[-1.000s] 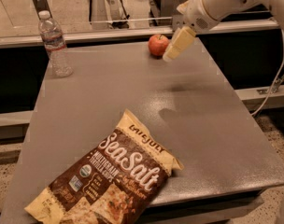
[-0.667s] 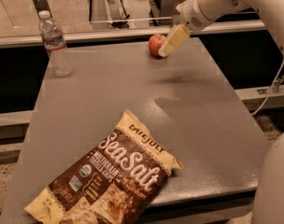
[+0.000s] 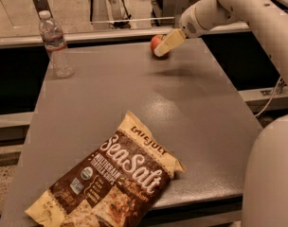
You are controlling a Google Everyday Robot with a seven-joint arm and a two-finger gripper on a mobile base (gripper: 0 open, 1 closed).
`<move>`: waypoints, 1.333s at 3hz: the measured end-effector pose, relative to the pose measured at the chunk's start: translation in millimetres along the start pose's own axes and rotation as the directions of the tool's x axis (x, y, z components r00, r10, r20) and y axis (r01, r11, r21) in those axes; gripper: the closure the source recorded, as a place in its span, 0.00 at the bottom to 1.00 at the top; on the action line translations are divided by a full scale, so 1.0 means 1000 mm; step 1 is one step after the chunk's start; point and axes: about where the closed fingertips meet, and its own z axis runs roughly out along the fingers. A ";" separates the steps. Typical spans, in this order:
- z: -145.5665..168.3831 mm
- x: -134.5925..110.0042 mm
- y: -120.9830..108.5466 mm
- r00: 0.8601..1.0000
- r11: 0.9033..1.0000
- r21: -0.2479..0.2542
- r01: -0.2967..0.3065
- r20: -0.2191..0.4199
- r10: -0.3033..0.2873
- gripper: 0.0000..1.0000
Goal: Move apple near water bottle
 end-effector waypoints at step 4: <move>0.058 0.016 -0.001 0.979 0.977 -0.082 -0.198 0.035 0.202 0.13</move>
Offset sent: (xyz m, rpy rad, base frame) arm 0.0384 0.0022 -0.0360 0.1787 0.0804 -0.1240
